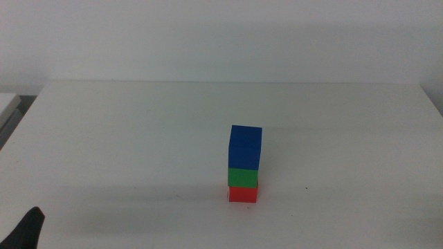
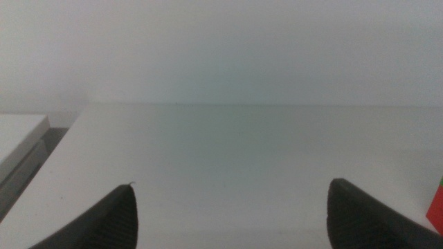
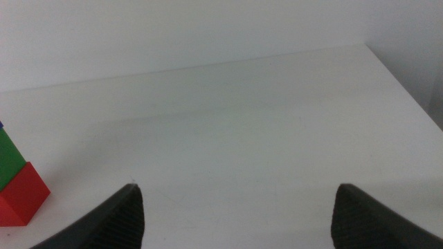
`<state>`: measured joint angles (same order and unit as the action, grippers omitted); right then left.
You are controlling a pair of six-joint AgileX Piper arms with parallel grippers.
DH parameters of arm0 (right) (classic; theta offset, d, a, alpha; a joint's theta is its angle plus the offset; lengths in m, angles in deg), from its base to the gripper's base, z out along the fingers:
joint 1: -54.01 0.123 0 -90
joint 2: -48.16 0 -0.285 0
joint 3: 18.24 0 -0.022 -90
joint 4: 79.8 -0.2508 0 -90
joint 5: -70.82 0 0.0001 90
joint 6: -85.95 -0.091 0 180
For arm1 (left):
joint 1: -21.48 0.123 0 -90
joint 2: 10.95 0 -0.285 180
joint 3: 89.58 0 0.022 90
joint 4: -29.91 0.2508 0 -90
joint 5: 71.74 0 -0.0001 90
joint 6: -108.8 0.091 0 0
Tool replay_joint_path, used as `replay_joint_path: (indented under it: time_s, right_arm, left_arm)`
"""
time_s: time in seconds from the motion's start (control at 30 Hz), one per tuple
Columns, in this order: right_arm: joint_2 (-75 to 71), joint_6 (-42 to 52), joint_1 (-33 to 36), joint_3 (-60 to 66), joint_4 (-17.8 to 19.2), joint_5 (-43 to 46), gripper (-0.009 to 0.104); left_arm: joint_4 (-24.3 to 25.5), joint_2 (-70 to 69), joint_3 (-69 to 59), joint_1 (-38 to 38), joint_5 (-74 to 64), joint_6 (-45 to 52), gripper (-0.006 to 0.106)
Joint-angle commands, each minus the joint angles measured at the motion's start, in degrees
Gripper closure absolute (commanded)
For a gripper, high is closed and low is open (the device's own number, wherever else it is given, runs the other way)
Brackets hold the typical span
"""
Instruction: Stack red cubes first, then green, then blue cubes in a specific spot.
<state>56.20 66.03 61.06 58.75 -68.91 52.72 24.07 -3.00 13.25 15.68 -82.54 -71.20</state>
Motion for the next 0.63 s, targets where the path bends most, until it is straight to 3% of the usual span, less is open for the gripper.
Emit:
replay_joint_path:
  time_s: [0.0, 0.3, 0.6]
  right_arm:
    - [-0.26, 0.34, -0.29, 0.23, 1.03, 0.04, 0.002]
    - [-0.26, 0.34, -0.29, 0.23, 0.79, 0.04, 0.002]
    - [-0.26, 0.34, -0.29, 0.23, 0.79, 0.04, 0.002]
  left_arm:
    - [-0.2, -0.16, -0.05, 0.03, 1.71, 0.0, 0.007]
    - [3.94, -0.16, -0.05, 0.03, 2.67, 0.0, 0.007]
    - [3.94, -0.16, -0.05, 0.03, 2.67, 0.0, 0.007]
